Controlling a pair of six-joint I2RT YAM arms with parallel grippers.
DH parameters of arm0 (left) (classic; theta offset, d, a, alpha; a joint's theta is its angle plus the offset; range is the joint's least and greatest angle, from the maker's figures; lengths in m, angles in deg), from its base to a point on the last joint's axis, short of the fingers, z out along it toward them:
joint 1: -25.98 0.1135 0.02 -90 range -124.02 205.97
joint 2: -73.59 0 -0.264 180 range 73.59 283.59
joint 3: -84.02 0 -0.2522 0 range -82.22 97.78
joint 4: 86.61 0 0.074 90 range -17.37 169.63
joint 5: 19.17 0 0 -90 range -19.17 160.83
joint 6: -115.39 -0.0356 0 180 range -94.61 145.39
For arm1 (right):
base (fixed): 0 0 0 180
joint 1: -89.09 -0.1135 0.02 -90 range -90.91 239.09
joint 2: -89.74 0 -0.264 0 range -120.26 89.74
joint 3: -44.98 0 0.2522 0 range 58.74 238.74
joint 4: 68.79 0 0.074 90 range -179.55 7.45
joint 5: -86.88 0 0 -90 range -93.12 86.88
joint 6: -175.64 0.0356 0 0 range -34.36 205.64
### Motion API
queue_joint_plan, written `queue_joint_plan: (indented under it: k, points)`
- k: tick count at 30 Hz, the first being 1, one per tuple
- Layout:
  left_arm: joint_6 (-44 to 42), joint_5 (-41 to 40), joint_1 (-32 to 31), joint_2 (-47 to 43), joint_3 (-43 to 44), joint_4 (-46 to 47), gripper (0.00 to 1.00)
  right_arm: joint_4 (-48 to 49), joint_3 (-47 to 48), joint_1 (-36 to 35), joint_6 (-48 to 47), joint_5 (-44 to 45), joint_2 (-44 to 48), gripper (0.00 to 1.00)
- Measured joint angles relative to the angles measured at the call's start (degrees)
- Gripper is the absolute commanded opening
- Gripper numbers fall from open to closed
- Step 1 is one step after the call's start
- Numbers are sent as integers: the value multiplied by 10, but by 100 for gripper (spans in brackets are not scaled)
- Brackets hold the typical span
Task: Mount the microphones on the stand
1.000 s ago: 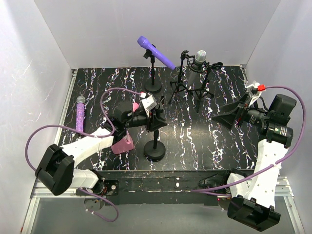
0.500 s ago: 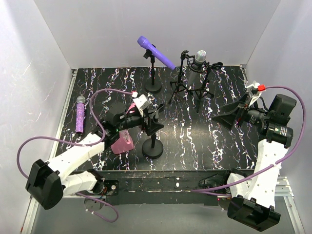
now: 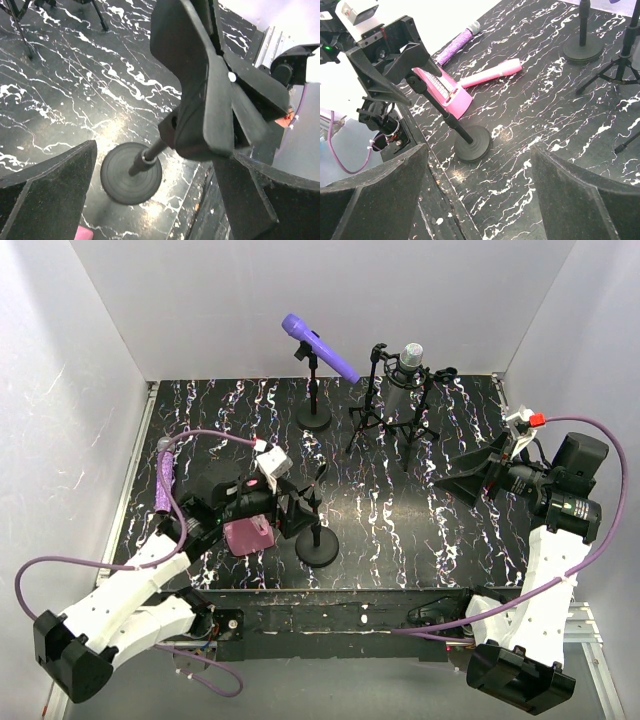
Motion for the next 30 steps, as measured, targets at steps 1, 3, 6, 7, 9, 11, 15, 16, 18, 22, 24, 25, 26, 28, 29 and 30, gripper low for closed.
queue_joint_plan:
  k: [1, 3, 6, 7, 9, 11, 15, 16, 18, 22, 24, 25, 26, 28, 29, 30]
  points:
    - [-3, 0, 0, -7, 5, -19, 98, 1, 0, 0, 0, 0, 0, 89]
    - [-9, 2, 0, -21, 13, -52, 98, 5, 0, 0, 0, -2, 0, 89]
    - [-19, 2, 0, -44, 21, -98, 98, 6, 0, 0, 0, -3, 0, 89]
    - [-24, 2, 0, -51, 23, -113, 98, 6, 0, 0, 0, -4, 0, 89]
    - [-34, 2, 0, -64, 30, -142, 98, 6, 0, 0, 0, -4, 0, 89]
    - [-48, 4, 0, -79, 41, -172, 98, 7, 0, 0, 0, -4, 0, 89]
    - [-71, -6, 0, -132, 74, -221, 98, 8, -1, 0, -2, -5, 0, 89]
    - [-72, -8, 0, -138, 77, -223, 98, 8, -1, 0, -2, -5, -1, 89]
    - [-76, -43, 0, -166, 103, -240, 98, 8, -1, 0, -8, -6, -4, 89]
    - [-74, -140, 0, -194, 150, -252, 98, 8, -6, 0, -20, -6, -13, 89]
    - [-71, -210, 0, -181, 178, -259, 98, 7, -11, 0, -28, -6, -19, 89]
    - [-67, -247, 0, -165, 194, -265, 98, 7, -13, 0, -32, -6, -22, 89]
    - [-61, -288, 0, -142, 212, -269, 98, 7, -15, 0, -37, -6, -24, 89]
    - [-52, -362, 2, -82, 240, -267, 98, 6, -21, 0, -46, -6, -26, 89]
    - [-47, -386, 10, -51, 247, -263, 98, 6, -26, 0, -51, -6, -27, 89]
    - [-41, -399, 24, -24, 249, -257, 98, 6, -30, -1, -56, -6, -27, 89]
